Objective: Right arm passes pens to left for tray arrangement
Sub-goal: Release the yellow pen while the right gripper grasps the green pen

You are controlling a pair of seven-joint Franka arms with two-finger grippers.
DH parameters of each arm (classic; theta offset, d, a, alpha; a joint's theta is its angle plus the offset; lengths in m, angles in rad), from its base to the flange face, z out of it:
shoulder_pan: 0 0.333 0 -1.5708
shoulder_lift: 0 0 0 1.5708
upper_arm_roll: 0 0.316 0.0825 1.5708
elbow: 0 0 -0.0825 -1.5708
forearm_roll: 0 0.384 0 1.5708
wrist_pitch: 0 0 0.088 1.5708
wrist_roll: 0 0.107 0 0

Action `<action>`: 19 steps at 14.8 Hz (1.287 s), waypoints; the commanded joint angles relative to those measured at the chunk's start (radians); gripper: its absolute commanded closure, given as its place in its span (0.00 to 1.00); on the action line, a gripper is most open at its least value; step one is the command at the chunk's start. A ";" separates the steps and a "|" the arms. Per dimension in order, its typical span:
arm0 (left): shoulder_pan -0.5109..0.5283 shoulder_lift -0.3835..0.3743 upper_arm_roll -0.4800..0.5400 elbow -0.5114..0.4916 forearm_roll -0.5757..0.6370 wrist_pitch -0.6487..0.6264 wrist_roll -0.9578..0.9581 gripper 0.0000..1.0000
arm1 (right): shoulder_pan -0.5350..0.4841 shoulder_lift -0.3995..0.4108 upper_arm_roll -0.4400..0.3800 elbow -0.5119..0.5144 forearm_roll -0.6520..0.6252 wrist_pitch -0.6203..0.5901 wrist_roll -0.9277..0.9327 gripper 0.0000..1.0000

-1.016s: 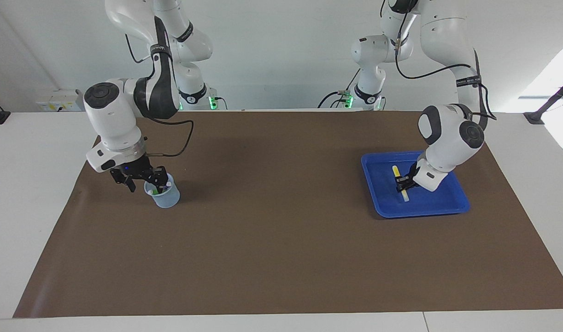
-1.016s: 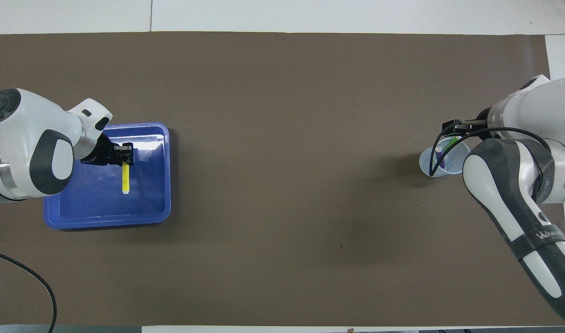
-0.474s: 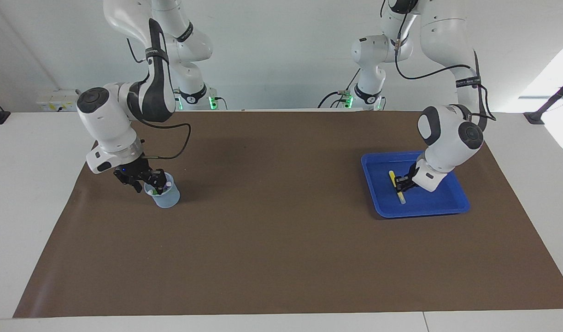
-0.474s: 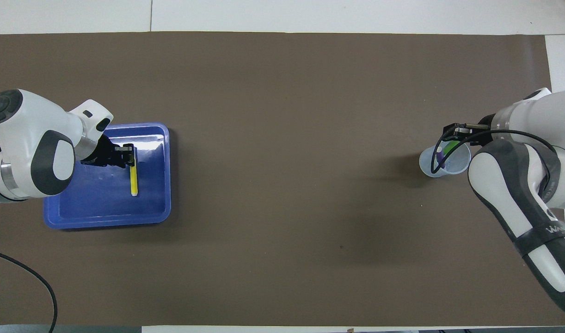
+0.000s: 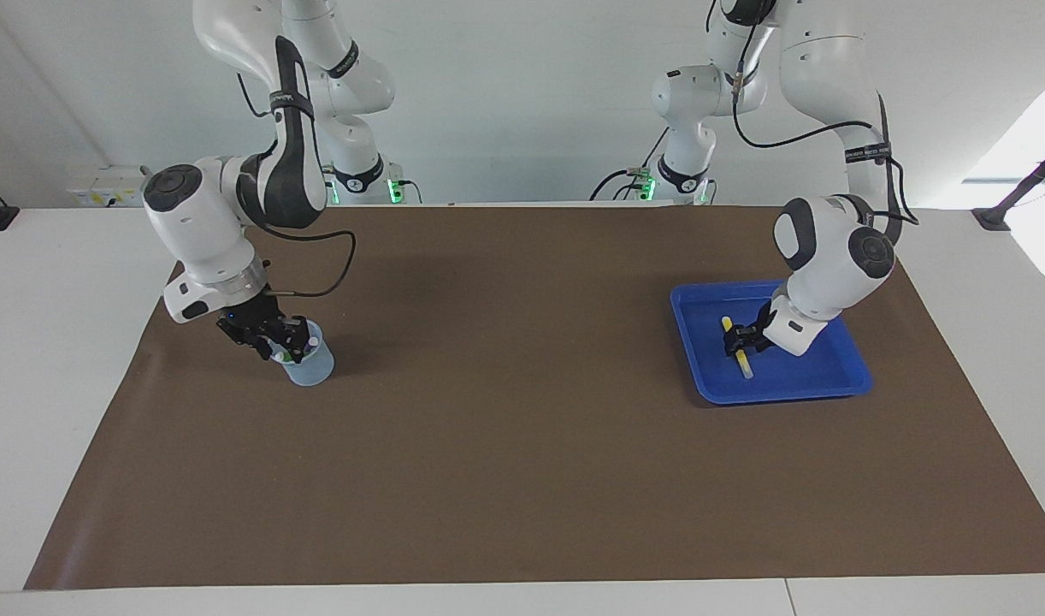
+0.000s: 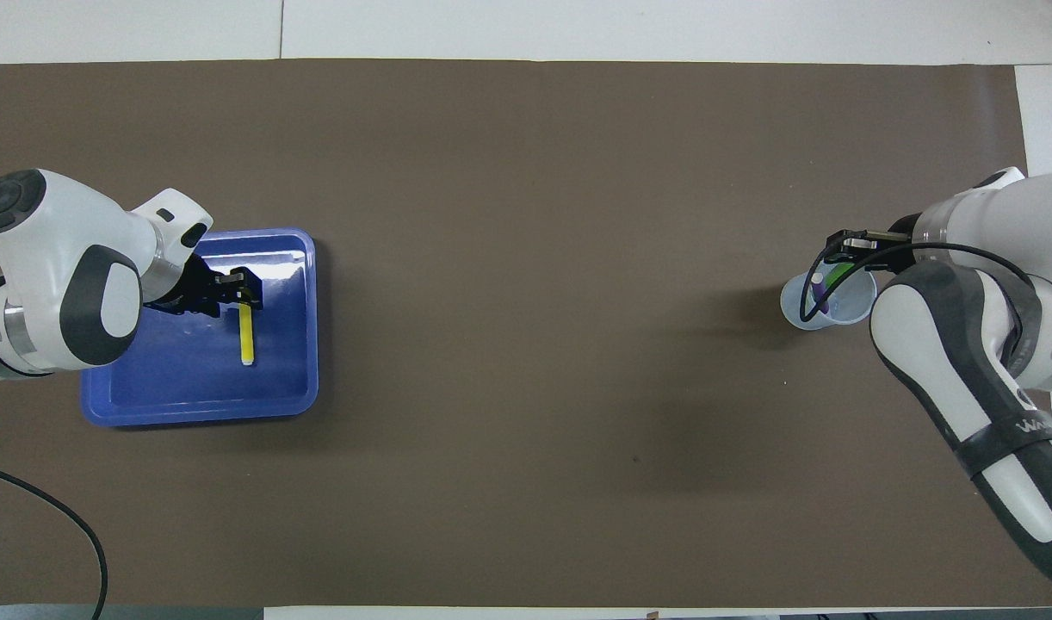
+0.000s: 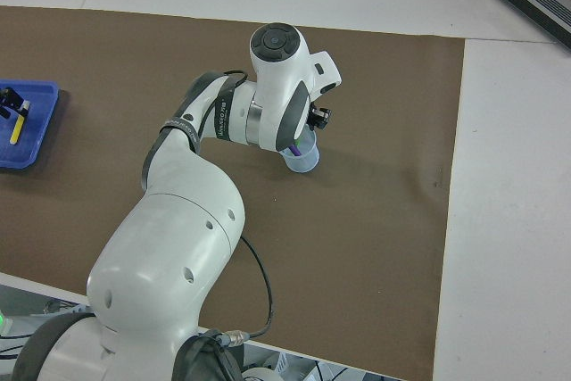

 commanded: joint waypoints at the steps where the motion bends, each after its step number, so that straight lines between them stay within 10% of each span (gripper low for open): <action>1: -0.004 -0.004 0.004 -0.010 0.015 0.018 -0.009 0.25 | -0.003 -0.015 -0.002 -0.018 0.020 0.014 -0.010 1.00; 12: 0.005 -0.064 0.001 0.173 -0.016 -0.281 -0.087 0.09 | 0.000 -0.143 -0.010 0.112 -0.002 -0.212 -0.010 1.00; 19: -0.009 -0.267 -0.002 0.204 -0.137 -0.433 -0.478 0.00 | 0.002 -0.139 0.067 0.262 0.021 -0.392 0.250 1.00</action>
